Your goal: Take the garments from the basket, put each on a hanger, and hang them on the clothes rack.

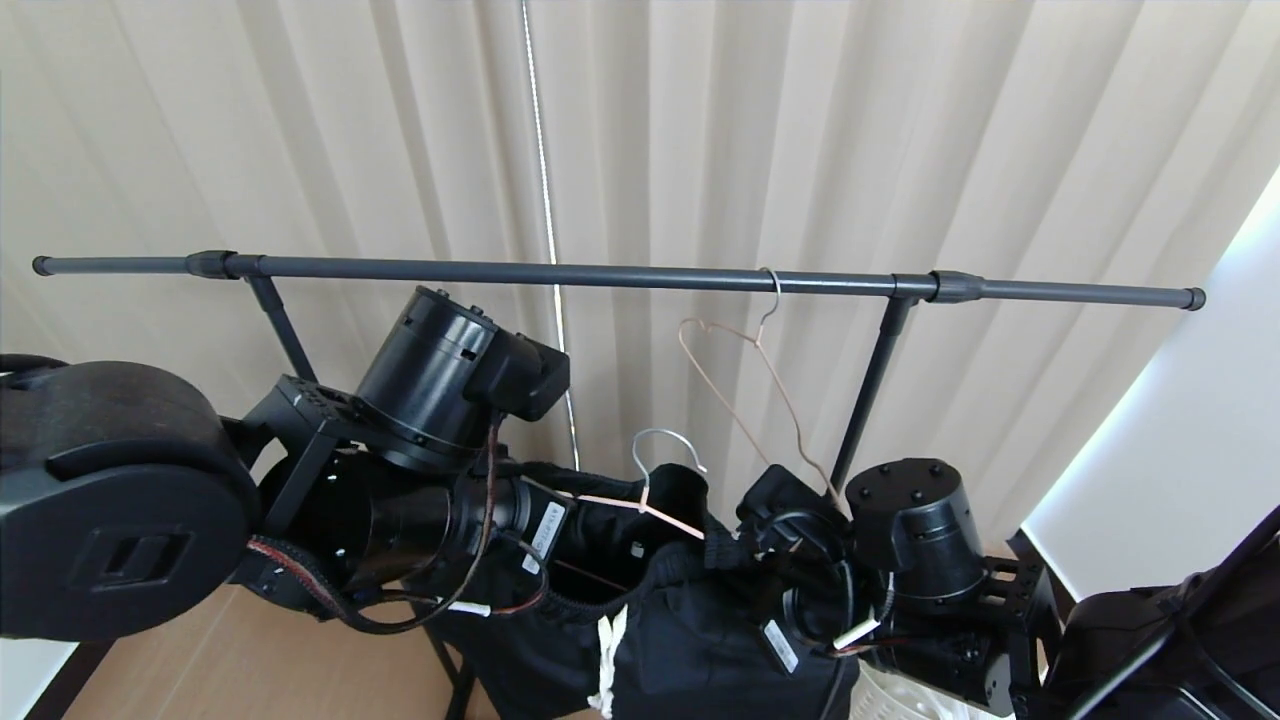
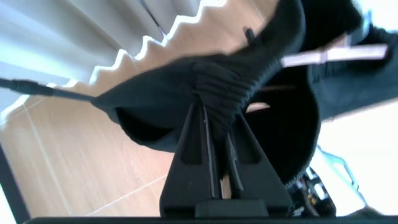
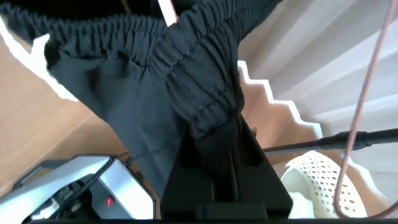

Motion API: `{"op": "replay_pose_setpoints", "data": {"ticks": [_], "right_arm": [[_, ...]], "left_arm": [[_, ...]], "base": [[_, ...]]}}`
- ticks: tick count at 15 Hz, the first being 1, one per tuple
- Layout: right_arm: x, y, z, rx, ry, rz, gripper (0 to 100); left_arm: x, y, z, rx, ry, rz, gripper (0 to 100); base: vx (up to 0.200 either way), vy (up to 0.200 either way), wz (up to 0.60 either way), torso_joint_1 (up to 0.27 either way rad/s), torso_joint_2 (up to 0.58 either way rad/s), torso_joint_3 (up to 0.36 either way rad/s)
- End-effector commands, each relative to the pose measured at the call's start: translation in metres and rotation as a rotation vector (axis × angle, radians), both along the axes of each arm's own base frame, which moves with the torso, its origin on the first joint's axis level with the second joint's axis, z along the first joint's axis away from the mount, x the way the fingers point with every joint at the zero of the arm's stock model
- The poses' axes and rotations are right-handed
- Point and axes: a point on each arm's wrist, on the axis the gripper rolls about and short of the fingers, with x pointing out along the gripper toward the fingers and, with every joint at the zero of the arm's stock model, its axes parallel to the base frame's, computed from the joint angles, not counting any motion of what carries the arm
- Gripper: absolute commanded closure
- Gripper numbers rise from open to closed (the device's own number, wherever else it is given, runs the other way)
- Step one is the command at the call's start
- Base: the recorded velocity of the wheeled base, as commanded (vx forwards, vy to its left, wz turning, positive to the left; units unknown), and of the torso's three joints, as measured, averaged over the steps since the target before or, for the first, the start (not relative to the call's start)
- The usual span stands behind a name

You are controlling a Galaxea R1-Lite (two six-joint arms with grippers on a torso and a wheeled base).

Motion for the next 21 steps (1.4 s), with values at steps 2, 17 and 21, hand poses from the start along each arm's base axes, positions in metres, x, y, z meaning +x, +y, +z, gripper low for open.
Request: {"op": "replay_pose_setpoints", "data": {"ticks": [2,17,21], "right_arm": [[0.003,-0.007,0.005,0.026,-0.027,-0.023,100],[0.004,-0.012,0.024,0.181,-0.128,-0.05,100],[-0.001,-0.011,0.024,0.211,-0.16,-0.035,100]], "left_arm": [[-0.008,0.007,-0.004,0.014,0.014,-0.002,100],[-0.029,-0.008,-0.039,0.06,0.11,-0.058,100],[-0.017,-0.02,-0.05,0.018,0.086,-0.037,100]], "base": [[0.0,0.0,0.0,0.0,0.0,0.0],[0.0,0.0,0.0,0.0,0.0,0.0],[0.0,0.0,0.0,0.0,0.0,0.0]]}}
